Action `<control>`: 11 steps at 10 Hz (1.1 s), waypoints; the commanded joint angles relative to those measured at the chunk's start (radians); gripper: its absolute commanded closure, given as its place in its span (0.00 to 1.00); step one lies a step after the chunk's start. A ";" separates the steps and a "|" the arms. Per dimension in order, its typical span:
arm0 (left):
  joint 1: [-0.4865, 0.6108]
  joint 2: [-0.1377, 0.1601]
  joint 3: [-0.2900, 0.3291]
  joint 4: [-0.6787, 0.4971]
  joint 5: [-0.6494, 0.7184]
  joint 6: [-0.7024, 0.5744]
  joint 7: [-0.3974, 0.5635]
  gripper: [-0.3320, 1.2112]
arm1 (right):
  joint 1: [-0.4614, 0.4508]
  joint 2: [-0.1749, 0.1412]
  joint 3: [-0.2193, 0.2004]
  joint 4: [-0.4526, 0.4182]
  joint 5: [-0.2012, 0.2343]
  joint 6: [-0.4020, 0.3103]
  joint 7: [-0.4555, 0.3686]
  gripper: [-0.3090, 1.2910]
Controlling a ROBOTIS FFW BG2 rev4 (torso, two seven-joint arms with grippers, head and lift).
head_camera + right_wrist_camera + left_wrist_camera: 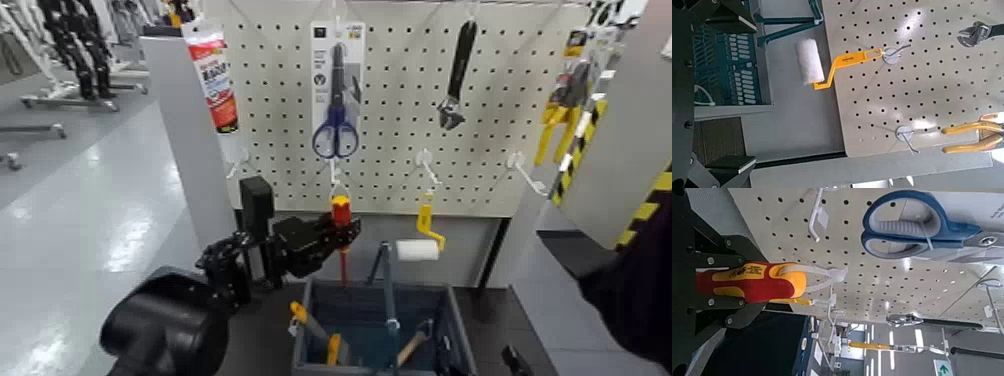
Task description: Put the red screwdriver into the crate.
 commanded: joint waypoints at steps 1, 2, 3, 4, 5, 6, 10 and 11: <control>0.053 0.000 -0.001 0.002 0.094 0.017 0.017 0.96 | -0.001 0.000 0.001 0.001 0.000 0.000 0.000 0.28; 0.073 0.000 -0.004 0.010 0.123 0.009 0.031 0.96 | 0.001 0.000 0.001 0.001 0.000 0.000 0.000 0.28; 0.082 0.003 -0.015 0.021 0.143 0.006 0.039 0.96 | 0.001 0.000 0.001 0.001 0.000 0.000 0.000 0.28; 0.085 0.003 -0.027 0.048 0.164 -0.003 0.042 0.96 | -0.001 0.000 0.001 0.001 0.000 0.000 0.000 0.28; 0.085 0.003 -0.042 0.084 0.209 -0.012 0.047 0.96 | -0.001 0.000 0.003 0.001 0.000 0.000 0.000 0.28; 0.086 0.003 -0.059 0.118 0.258 -0.018 0.053 0.96 | -0.001 0.000 0.003 0.001 0.000 0.000 0.000 0.28; 0.083 0.000 -0.110 0.196 0.335 -0.024 0.077 0.93 | -0.001 0.000 0.004 0.002 -0.002 0.000 0.000 0.28; 0.083 0.000 -0.113 0.197 0.342 -0.020 0.082 0.77 | -0.001 0.002 0.004 0.001 -0.003 0.000 0.000 0.28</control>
